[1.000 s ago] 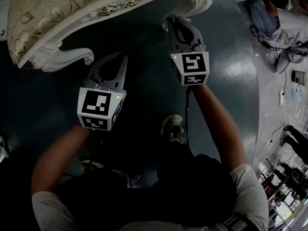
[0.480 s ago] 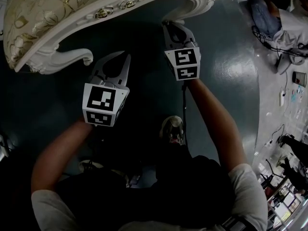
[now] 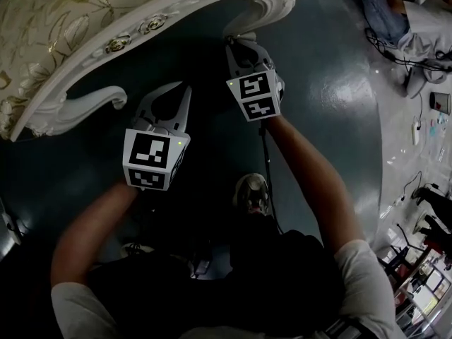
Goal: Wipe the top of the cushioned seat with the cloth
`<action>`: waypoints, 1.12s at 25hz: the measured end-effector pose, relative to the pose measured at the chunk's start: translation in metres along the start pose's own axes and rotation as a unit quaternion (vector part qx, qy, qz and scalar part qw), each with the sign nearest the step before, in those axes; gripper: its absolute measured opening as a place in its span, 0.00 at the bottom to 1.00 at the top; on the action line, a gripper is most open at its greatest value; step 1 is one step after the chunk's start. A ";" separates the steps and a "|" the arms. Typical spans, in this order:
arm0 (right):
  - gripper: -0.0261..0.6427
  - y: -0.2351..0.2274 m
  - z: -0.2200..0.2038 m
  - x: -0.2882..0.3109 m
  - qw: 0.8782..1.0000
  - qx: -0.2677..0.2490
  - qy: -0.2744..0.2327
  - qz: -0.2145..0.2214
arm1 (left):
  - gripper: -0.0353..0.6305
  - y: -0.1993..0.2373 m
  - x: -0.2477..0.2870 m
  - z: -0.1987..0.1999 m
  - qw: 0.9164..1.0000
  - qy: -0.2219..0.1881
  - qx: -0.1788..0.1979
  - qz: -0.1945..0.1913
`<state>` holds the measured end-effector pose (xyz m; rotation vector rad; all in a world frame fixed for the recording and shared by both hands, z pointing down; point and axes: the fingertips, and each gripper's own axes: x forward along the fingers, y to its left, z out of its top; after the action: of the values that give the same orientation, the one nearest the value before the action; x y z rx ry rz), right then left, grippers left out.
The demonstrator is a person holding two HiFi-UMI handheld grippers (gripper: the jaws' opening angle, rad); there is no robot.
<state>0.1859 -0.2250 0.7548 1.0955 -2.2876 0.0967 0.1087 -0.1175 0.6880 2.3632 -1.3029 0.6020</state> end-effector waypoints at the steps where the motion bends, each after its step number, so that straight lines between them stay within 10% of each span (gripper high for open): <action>1: 0.08 -0.001 -0.003 0.000 1.000 0.004 0.006 0.000 | 0.07 -0.001 0.003 -0.001 1.000 0.003 -0.001 -0.002; 28: 0.08 -0.034 -0.022 -0.002 0.995 0.101 0.020 -0.005 | 0.07 -0.034 0.057 0.010 0.999 0.032 0.018 -0.027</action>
<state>0.2217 -0.2394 0.7656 1.1938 -2.2743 0.3510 0.1670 -0.1450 0.7064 2.3799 -1.2049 0.6856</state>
